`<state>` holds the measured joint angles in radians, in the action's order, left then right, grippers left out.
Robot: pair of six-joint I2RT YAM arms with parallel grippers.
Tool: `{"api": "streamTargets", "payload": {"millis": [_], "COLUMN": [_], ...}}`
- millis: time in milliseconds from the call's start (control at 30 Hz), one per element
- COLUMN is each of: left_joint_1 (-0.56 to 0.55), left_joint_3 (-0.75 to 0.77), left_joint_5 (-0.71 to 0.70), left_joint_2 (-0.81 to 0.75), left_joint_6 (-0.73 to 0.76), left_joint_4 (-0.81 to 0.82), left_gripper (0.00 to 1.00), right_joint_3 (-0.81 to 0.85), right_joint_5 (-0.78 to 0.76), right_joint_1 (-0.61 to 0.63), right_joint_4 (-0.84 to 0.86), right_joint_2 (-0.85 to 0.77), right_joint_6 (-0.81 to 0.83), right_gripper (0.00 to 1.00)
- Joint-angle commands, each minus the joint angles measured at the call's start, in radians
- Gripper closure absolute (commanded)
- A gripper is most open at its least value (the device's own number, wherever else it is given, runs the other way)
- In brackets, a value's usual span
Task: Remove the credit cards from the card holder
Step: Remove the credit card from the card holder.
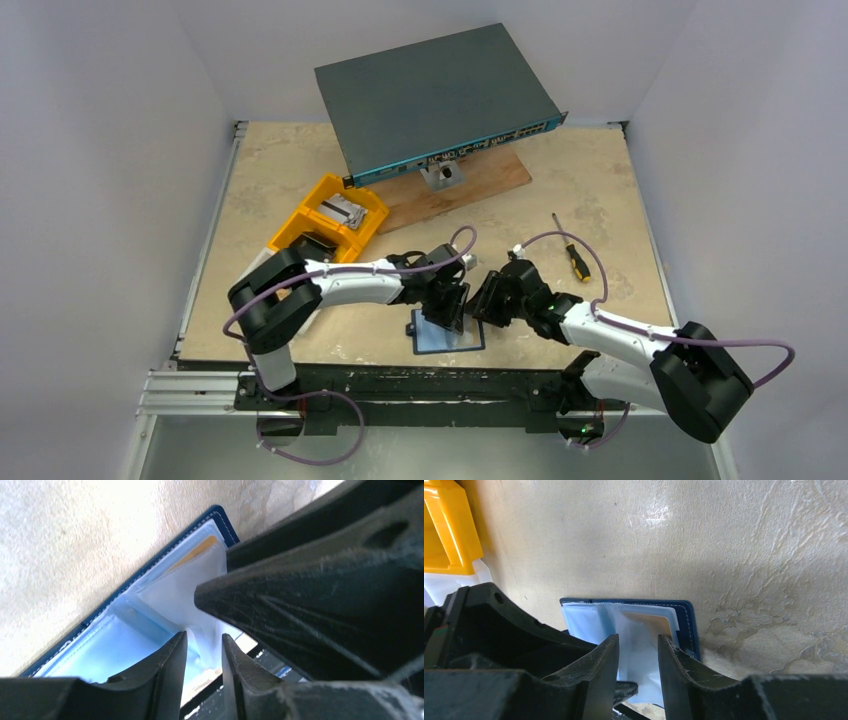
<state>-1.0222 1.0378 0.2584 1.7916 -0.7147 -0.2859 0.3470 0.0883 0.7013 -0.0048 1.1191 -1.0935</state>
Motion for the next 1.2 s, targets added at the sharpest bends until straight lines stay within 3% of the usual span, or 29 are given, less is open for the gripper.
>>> {"api": "streamTargets", "payload": {"millis": [0,167,667,967,1167], "left_joint_1": [-0.004,-0.005,0.003,0.007,0.007], "left_joint_3": [-0.007,-0.024,-0.152,-0.152,-0.161], "left_joint_5": [-0.007,-0.034,-0.228,-0.239,-0.219], "left_joint_2": [-0.095,-0.203,-0.525,-0.592,-0.606], "left_joint_6": [0.034,0.05,-0.024,-0.032,-0.04], "left_joint_4": [-0.052,-0.116,-0.33,-0.362,-0.357], "left_gripper": [0.65,0.58,0.64,0.64,0.64], "right_joint_3": [0.015,0.025,0.109,0.195,0.265], "right_joint_5": [0.011,0.052,0.146,0.139,0.118], "right_joint_1": [0.006,0.011,0.068,0.215,0.238], "right_joint_4": [0.043,0.067,0.111,0.219,0.2], "right_joint_2": [-0.019,-0.011,0.025,0.234,0.361], "right_joint_6": [0.001,0.009,-0.005,-0.036,-0.015], "right_gripper": [0.65,0.57,0.49,0.48,0.46]}}
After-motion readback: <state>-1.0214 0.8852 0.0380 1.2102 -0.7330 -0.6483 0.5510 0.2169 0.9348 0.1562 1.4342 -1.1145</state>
